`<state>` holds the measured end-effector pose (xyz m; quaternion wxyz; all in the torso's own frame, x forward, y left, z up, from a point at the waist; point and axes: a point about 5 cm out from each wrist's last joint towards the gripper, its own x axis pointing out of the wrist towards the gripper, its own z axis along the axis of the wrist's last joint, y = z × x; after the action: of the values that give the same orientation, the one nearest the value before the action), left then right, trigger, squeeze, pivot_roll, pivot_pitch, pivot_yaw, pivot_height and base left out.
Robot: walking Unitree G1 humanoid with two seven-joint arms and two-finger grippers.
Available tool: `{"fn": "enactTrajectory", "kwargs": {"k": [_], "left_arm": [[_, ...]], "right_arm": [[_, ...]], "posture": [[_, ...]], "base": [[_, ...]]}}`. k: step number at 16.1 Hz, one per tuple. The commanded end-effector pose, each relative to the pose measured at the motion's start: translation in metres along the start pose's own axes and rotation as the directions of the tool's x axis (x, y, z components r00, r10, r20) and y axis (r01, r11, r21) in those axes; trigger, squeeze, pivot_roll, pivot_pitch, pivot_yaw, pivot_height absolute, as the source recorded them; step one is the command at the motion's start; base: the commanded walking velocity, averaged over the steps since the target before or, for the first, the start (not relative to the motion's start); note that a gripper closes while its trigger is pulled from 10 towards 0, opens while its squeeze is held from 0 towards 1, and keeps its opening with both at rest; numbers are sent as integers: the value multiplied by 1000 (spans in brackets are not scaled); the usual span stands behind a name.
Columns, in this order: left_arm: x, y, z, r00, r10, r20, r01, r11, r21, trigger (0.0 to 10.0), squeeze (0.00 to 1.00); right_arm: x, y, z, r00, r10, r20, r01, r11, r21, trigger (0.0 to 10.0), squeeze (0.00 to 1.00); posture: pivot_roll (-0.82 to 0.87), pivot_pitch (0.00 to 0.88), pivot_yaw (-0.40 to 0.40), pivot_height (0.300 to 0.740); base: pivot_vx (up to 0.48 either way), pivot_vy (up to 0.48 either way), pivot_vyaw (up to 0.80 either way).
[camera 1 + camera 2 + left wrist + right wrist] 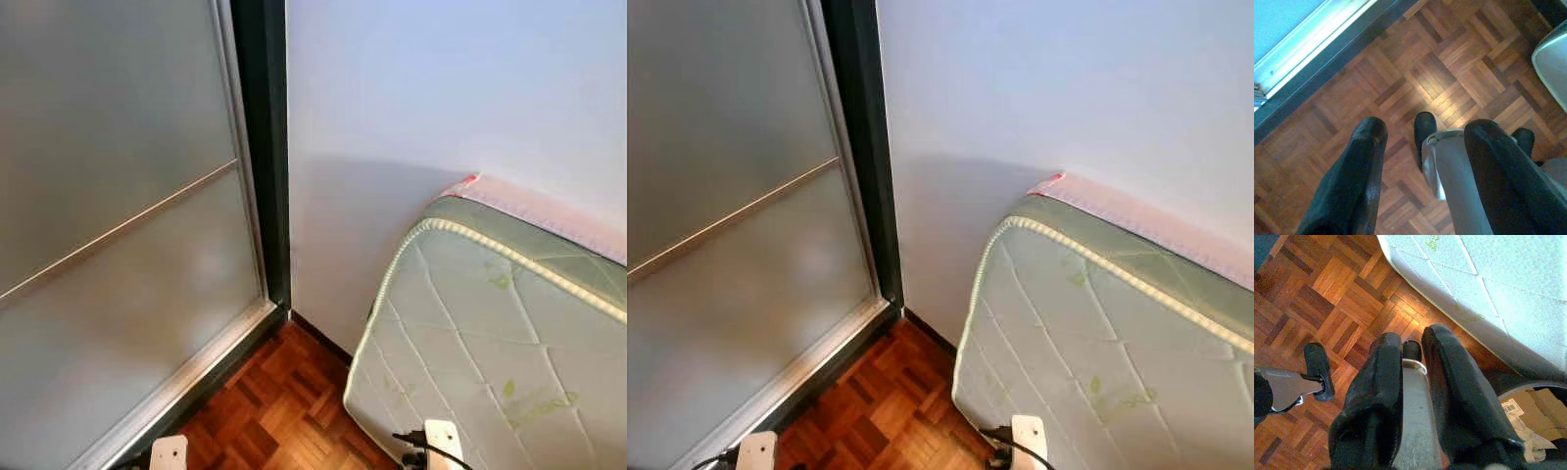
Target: Clean up the room
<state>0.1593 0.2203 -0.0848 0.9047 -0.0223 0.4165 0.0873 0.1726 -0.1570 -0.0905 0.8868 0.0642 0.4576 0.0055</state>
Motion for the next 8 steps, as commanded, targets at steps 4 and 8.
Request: {"fn": "enactTrajectory", "kwargs": {"k": [4,8], "left_arm": [[7,5,18,999,-26,-23,26,999,-22,10000,0],[8,2,19,999,-37,-26,37,999,20,10000,0]], "right_arm": [[-5,-58,43,989,-123,87,105,976,188,10000,0],[-4,-59,60,987,-106,117,84,980,182,10000,0]], "posture": [[19,0,-46,740],[-3,0,-23,740]], "base": [[0,0,-794],[0,0,-786]]}}
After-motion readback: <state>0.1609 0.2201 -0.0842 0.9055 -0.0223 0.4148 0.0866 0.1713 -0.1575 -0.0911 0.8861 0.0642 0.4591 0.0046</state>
